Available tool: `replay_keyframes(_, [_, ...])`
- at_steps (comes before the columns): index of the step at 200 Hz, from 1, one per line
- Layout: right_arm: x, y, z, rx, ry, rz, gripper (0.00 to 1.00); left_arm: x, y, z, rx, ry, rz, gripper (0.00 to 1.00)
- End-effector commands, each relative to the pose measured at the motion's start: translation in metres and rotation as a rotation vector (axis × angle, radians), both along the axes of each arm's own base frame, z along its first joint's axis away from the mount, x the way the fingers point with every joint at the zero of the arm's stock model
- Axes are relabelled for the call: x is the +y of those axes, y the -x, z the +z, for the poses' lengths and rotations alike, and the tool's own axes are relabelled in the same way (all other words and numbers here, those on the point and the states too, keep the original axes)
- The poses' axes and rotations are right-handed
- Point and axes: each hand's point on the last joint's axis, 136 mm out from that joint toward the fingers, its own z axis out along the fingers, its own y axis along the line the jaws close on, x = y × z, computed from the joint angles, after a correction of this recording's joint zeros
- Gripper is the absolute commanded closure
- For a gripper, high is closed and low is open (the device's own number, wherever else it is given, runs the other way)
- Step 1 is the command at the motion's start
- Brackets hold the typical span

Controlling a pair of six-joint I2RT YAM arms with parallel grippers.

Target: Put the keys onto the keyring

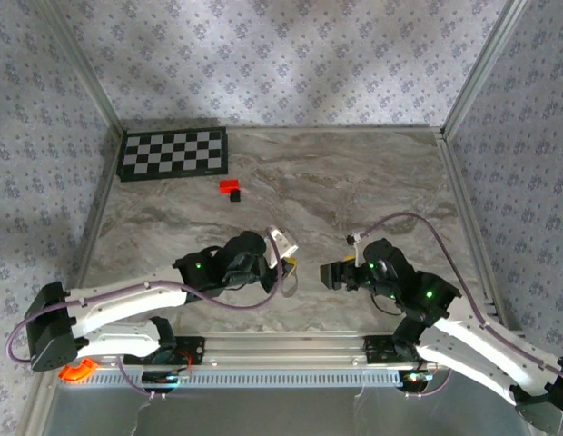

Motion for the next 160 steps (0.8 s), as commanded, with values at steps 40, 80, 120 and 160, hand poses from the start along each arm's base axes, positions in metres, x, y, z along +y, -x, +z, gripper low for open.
replay_keyframes(40, [0.001, -0.005, 0.005, -0.056, -0.006, -0.007, 0.23, 0.007, -0.028, -0.046, 0.135, -0.001, 0.115, 1.0])
replay_keyframes(80, [-0.014, -0.011, 0.003, -0.064, 0.031, -0.088, 0.22, -0.01, -0.041, -0.068, 0.157, -0.031, 0.127, 1.0])
replay_keyframes(120, [-0.029, -0.009, 0.0, -0.05, 0.05, -0.142, 0.19, -0.03, -0.052, -0.105, 0.195, -0.098, 0.119, 1.0])
replay_keyframes(160, [-0.051, -0.008, -0.009, -0.037, 0.094, -0.217, 0.14, -0.041, -0.054, -0.122, 0.221, -0.132, 0.096, 1.0])
